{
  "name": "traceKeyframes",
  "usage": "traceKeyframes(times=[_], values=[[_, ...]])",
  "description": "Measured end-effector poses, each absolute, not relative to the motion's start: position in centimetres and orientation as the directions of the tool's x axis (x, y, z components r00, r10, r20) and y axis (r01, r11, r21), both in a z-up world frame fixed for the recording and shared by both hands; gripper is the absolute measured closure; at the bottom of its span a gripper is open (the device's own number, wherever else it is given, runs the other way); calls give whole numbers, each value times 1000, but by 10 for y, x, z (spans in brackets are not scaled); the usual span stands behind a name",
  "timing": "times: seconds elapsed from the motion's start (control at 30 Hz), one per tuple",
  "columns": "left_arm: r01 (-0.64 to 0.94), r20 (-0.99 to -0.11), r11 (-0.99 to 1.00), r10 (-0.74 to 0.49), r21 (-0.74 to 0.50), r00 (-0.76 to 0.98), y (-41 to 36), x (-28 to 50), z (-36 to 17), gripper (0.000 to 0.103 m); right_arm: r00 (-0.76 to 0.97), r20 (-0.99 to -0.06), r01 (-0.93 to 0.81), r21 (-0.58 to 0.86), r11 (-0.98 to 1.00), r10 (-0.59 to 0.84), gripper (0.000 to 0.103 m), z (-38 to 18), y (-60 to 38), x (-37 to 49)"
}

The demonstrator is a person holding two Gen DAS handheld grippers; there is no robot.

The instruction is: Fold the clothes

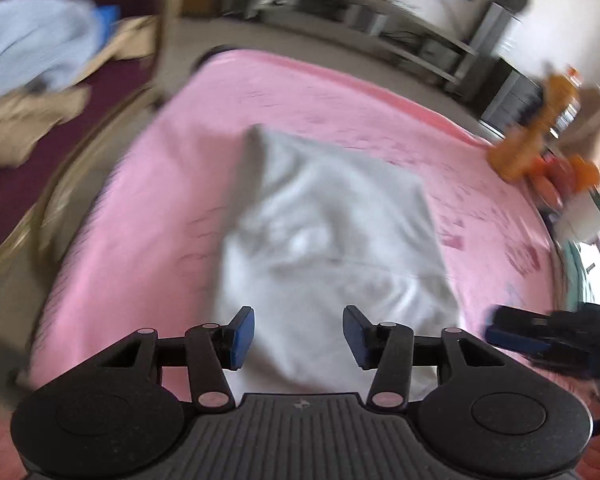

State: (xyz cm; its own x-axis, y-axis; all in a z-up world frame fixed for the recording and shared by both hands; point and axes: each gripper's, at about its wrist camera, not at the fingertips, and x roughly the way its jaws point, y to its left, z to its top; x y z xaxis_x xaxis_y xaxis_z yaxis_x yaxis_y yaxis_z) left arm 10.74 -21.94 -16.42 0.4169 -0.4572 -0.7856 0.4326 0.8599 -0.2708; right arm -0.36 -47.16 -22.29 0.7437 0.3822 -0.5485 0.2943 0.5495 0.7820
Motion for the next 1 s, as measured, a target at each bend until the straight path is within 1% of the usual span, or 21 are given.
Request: traceKeyframes(times=[0.07, 0.1, 0.17, 0.2, 0.23, 0.27, 0.37, 0.4, 0.43, 0.47, 0.5, 0.57, 0.63, 0.8, 0.87, 0.97, 1.0], values=[[466, -791, 850, -454, -247, 409, -235, 107, -169, 55, 730, -556, 269, 769, 580, 398, 79, -228, -461, 8], [471, -803, 854, -434, -221, 409, -236, 106, -171, 55, 721, -561, 261, 764, 591, 407, 79, -230, -457, 14], [482, -824, 860, -392, -170, 410, -239, 104, -175, 53, 691, -604, 274, 728, 628, 398, 79, -236, -451, 20], [487, -833, 861, -371, -144, 410, -241, 103, -177, 44, 675, -626, 282, 708, 648, 390, 79, -239, -449, 22], [492, -842, 862, -349, -118, 411, -242, 103, -180, 42, 661, -635, 282, 704, 651, 401, 80, -240, -449, 20], [497, -850, 863, -328, -91, 412, -243, 102, -182, 42, 647, -639, 280, 706, 650, 416, 85, -241, -449, 16], [509, -872, 861, -259, -13, 415, -247, 99, -188, 41, 604, -650, 272, 712, 647, 461, 85, -243, -451, 5], [492, -883, 871, -225, 8, 412, -242, 96, -190, 32, 589, -653, 270, 714, 646, 476, 85, -243, -452, 1], [472, -887, 881, -227, -12, 402, -233, 93, -189, 32, 574, -655, 267, 717, 644, 490, 85, -244, -453, -2], [463, -886, 885, -242, -35, 396, -226, 88, -187, 34, 559, -658, 265, 719, 643, 505, 84, -245, -454, -6], [454, -884, 889, -256, -57, 390, -219, 83, -185, 37, 536, -669, 269, 713, 647, 514, 76, -243, -453, -11], [436, -880, 894, -285, -102, 379, -206, 73, -181, 42, 527, -708, 265, 663, 700, 470, 70, -236, -450, -26], [430, -864, 891, -327, -146, 383, -198, 66, -176, 41, 568, -686, 255, 671, 696, 454, 69, -229, -454, -36], [406, -804, 901, -351, -152, 479, -205, 73, -164, 41, 683, -597, 226, 721, 655, 421, 69, -211, -468, -52], [397, -786, 903, -363, -164, 501, -203, 77, -154, 39, 722, -550, 199, 746, 636, 420, 69, -202, -473, -52], [404, -763, 902, -369, -154, 531, -202, 79, -139, 36, 771, -481, 134, 762, 634, 416, 62, -183, -478, -50], [408, -758, 901, -369, -149, 538, -201, 82, -134, 34, 782, -478, 123, 748, 653, 400, 61, -174, -478, -46]])
